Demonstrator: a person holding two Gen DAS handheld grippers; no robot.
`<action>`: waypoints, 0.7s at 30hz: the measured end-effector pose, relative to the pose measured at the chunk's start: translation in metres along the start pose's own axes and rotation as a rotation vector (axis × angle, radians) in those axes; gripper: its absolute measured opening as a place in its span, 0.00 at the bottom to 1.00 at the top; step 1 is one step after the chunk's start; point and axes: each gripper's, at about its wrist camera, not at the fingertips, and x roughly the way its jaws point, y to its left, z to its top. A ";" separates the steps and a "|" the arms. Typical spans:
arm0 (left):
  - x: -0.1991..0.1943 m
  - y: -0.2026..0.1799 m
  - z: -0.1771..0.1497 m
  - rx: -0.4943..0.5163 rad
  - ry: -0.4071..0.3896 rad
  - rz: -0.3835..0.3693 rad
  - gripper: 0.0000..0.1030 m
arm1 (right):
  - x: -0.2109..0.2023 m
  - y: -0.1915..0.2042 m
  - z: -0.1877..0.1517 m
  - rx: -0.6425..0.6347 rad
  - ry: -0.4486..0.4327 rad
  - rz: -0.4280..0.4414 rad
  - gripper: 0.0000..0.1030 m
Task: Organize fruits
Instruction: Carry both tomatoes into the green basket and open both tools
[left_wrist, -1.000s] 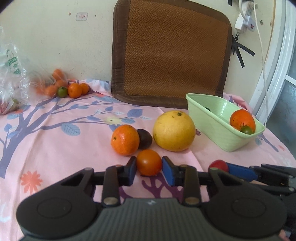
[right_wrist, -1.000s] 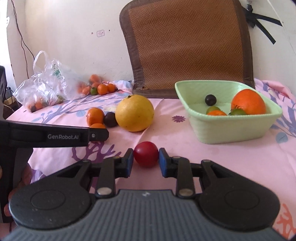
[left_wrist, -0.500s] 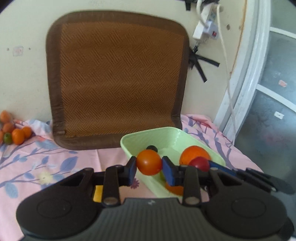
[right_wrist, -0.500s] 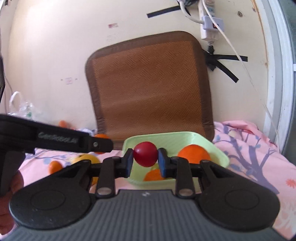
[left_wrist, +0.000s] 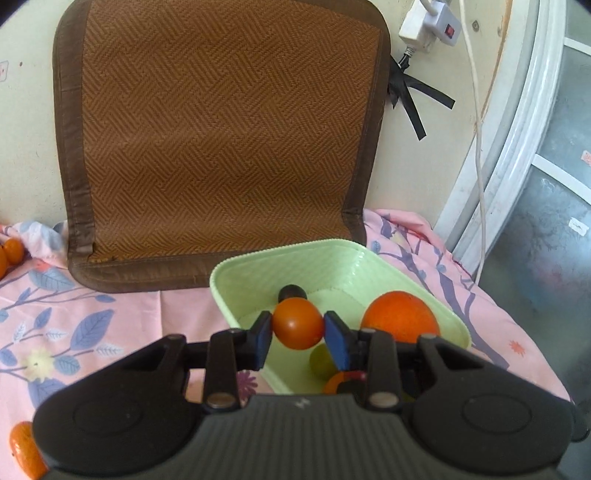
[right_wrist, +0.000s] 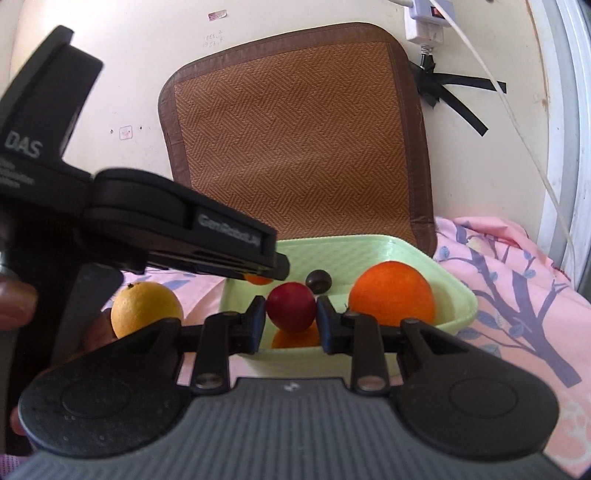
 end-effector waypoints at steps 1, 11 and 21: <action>0.000 -0.001 0.000 0.002 -0.001 0.003 0.30 | 0.000 -0.001 0.000 0.006 -0.002 0.002 0.32; -0.037 0.013 0.004 -0.038 -0.059 0.032 0.35 | -0.010 -0.012 -0.002 0.090 -0.052 0.017 0.32; -0.124 0.075 -0.036 -0.138 -0.163 0.208 0.35 | -0.021 -0.026 -0.004 0.202 -0.114 -0.014 0.32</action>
